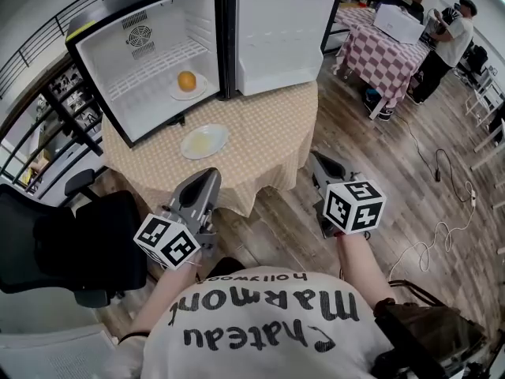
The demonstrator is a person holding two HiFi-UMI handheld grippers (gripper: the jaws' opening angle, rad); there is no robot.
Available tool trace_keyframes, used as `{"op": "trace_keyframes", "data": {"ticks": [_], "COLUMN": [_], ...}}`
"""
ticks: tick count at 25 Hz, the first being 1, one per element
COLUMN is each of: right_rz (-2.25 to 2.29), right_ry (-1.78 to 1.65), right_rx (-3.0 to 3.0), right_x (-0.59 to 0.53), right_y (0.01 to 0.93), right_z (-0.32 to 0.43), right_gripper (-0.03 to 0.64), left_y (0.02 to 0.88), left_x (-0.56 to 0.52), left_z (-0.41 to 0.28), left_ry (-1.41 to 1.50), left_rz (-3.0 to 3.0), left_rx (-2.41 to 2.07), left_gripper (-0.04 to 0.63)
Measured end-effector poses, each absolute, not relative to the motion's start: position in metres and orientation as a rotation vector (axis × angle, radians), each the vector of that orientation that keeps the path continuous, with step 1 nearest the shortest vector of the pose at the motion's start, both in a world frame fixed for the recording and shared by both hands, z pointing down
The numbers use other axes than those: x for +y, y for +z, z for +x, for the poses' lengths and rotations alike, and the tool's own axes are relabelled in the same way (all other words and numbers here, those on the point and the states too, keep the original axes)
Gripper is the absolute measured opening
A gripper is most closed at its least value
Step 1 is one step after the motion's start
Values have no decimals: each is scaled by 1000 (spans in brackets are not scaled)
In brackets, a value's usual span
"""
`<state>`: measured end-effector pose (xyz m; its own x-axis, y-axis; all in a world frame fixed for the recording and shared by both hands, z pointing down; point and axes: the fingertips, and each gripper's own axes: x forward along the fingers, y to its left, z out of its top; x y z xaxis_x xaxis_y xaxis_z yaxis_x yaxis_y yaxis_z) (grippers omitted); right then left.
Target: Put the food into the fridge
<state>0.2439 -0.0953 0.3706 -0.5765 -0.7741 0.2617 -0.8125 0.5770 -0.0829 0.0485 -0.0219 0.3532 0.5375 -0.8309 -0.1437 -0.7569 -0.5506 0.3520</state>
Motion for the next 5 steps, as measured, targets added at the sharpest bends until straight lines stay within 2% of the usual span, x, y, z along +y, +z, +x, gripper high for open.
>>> {"op": "trace_keyframes", "data": {"ticks": [5], "right_rz": [1325], "right_ry": [282], "right_rx": [-2601], "right_x": [-92], "right_y": [368], "right_z": [247], "right_gripper": [15], "left_y": [346], "left_x": [-21], "left_z": [52], "left_ry": [-440], "left_rz": [2540], "left_rx": [-1338], "left_gripper": [0]}}
